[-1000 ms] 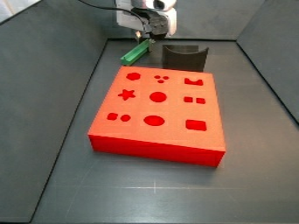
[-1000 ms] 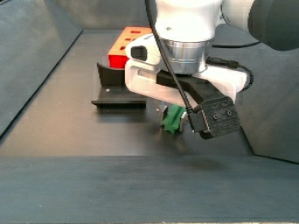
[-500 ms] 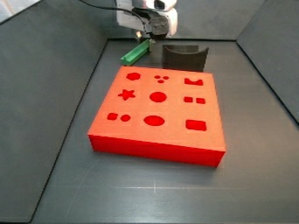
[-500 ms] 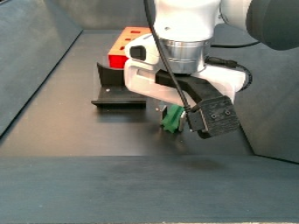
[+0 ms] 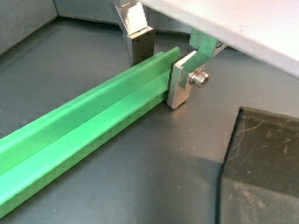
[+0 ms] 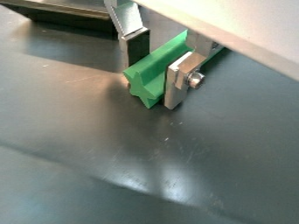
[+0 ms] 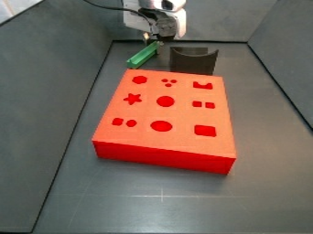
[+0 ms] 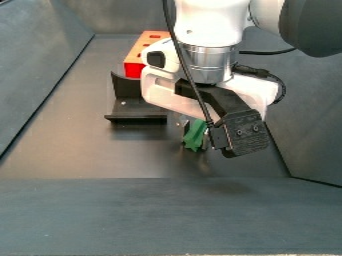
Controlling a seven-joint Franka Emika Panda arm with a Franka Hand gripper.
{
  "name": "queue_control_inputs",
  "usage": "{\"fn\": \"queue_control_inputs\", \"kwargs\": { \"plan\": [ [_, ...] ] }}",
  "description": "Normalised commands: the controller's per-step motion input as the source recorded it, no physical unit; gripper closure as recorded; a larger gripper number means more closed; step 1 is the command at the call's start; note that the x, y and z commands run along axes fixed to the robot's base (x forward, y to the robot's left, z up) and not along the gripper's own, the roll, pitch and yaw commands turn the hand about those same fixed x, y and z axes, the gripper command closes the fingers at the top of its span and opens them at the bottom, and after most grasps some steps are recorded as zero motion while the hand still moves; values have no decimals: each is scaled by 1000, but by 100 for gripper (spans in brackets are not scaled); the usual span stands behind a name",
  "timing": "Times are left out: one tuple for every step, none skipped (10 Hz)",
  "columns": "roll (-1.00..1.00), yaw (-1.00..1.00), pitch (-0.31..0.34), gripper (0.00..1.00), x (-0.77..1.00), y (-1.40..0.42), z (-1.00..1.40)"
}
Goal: Pick up the star object. Move up. Place the star object on the fixture. Regrasp the star object. Move to above the board. Insert the star object.
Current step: Pick up the star object, then move up, then place the star object on the fixture.
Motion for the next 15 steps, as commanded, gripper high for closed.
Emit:
{"fn": "queue_control_inputs", "kwargs": {
  "plan": [
    [0,0,0,100,0,0,0],
    [0,0,0,100,0,0,833],
    [-5,25,20,100,-48,-14,801],
    [4,19,21,100,-61,-15,698],
    [12,12,21,100,-56,-12,609],
    [26,0,35,100,-35,-5,412],
    [39,-9,52,100,-24,-3,195],
    [0,0,0,100,0,0,1000],
    [4,-1,-2,100,6,1,1000],
    [6,-6,25,100,-8,-1,1000],
    [17,-13,31,100,-10,1,1000],
    [32,-20,39,100,-16,1,1000],
    [39,-20,42,100,-19,1,1000],
    [54,-18,48,100,-24,0,1000],
    [57,-15,54,100,-27,0,1000]
  ]
}}
